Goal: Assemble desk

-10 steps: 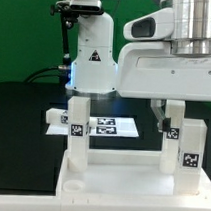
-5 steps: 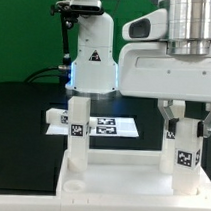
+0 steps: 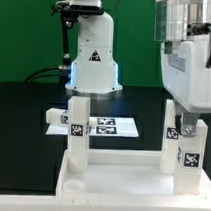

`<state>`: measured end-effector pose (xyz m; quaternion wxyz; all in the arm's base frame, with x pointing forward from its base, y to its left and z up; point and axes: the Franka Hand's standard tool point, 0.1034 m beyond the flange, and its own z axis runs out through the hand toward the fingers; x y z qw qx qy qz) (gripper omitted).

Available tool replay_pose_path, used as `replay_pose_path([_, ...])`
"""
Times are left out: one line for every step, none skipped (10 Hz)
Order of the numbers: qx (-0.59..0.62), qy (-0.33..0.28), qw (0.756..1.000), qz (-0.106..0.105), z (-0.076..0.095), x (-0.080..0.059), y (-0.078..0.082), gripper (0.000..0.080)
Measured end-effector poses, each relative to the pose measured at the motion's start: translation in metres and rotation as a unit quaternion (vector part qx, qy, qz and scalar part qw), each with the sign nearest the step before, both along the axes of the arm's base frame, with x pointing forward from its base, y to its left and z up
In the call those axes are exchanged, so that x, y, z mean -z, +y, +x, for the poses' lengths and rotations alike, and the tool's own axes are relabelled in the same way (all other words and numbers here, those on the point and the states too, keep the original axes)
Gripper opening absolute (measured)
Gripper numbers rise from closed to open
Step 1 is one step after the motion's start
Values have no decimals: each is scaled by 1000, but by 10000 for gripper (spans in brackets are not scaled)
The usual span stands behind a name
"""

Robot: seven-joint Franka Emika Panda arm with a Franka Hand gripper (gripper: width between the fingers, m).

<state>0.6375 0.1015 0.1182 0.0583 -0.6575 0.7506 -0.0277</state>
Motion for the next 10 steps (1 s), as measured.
replay_pose_path([4,0,1000,-1,0,1,0,339])
replay_pose_path([-14,0,1000,-3,0,1,0,339])
replay_pose_path([-13,0,1000,-3,0,1,0,539])
replay_pose_path([-26,-1,1000,-5,0,1,-1,539])
replay_pose_path([-146,-14,989,-20,4,-2,-1,627])
replay_pose_path([-264,-36,963,-36,10,-6,1,644])
replay_pose_path([-302,-58,950,-47,12,-4,7,644])
replay_pose_path([-327,-64,941,-60,5,-2,15,648])
replay_pose_path([-363,-62,927,-66,4,-2,13,648])
replay_pose_path([-379,-62,921,-70,5,-2,11,649])
